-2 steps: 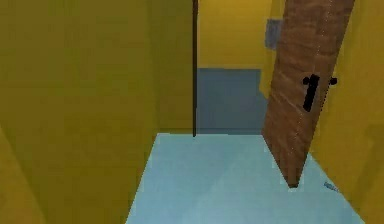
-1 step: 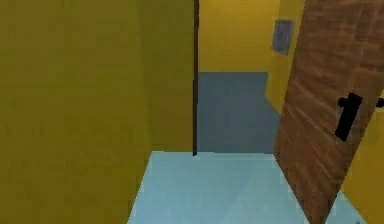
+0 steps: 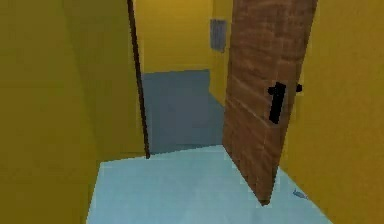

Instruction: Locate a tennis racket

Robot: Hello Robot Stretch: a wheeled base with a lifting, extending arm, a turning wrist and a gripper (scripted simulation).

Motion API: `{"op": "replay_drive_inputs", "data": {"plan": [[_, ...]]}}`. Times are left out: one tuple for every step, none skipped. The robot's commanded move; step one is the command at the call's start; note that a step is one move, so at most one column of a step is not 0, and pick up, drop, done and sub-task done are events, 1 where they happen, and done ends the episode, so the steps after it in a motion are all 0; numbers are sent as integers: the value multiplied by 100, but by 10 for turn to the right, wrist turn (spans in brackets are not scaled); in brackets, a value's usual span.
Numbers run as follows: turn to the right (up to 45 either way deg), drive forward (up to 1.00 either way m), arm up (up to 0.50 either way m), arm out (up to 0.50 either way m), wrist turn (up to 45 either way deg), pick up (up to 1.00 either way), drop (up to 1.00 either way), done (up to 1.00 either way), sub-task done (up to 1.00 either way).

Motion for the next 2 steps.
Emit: {"op": "replay_drive_inputs", "data": {"plan": [[0, 100, 0, 0, 0, 0, 0, 0, 0], [0, 85, 0, 0, 0, 0, 0, 0, 0]]}}
